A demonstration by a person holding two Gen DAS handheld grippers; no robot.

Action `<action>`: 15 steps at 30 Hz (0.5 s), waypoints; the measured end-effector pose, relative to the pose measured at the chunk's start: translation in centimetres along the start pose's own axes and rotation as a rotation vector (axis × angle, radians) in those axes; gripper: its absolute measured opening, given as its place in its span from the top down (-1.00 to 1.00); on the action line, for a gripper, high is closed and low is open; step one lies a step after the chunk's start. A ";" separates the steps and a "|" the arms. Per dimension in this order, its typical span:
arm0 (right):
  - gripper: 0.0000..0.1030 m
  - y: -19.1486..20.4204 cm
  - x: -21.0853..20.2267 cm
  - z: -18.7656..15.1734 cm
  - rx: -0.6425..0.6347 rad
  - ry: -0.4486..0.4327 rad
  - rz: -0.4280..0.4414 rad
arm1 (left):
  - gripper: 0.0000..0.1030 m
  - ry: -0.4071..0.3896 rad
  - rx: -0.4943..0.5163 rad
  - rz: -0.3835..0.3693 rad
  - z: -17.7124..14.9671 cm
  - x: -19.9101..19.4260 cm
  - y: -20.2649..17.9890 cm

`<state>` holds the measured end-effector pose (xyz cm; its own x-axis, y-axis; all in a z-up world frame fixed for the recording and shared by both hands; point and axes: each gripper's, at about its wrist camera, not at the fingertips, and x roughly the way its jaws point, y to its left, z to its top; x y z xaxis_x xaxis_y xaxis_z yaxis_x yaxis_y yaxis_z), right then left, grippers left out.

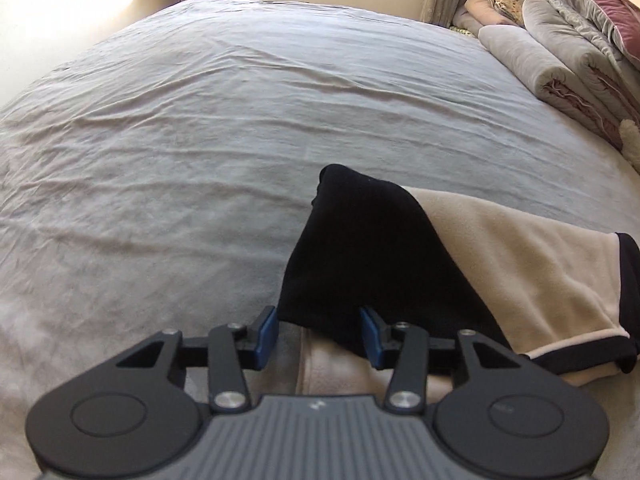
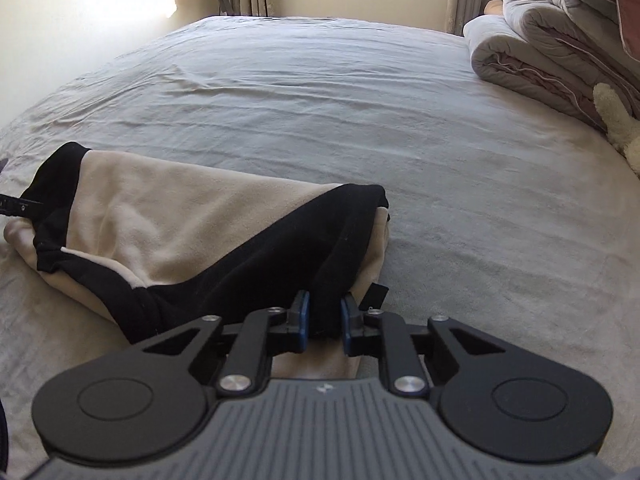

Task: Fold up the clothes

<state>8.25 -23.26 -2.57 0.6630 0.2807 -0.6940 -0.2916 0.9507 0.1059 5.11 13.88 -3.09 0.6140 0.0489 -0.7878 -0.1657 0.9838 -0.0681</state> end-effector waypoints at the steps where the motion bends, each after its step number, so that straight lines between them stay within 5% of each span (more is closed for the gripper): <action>1: 0.80 0.0 -0.1 0.0 0.006 0.000 -0.002 | 0.37 0.000 0.001 0.002 0.0 0.0 -0.1; 7: 0.80 -0.2 -0.6 0.2 0.045 0.000 -0.014 | 0.37 -0.013 0.026 0.033 0.1 -0.8 -0.6; 9: 0.63 -0.2 -0.8 0.2 0.057 0.000 -0.018 | 0.37 -0.034 0.007 0.042 0.3 -2.0 -0.2; 12: 0.41 -0.3 -1.1 0.3 0.077 0.000 -0.024 | 0.37 -0.042 -0.077 -0.057 0.6 -3.5 1.0; 15: 0.36 -1.8 -1.9 0.3 0.252 0.008 0.113 | 0.37 0.006 -0.192 -0.199 0.5 -3.4 1.9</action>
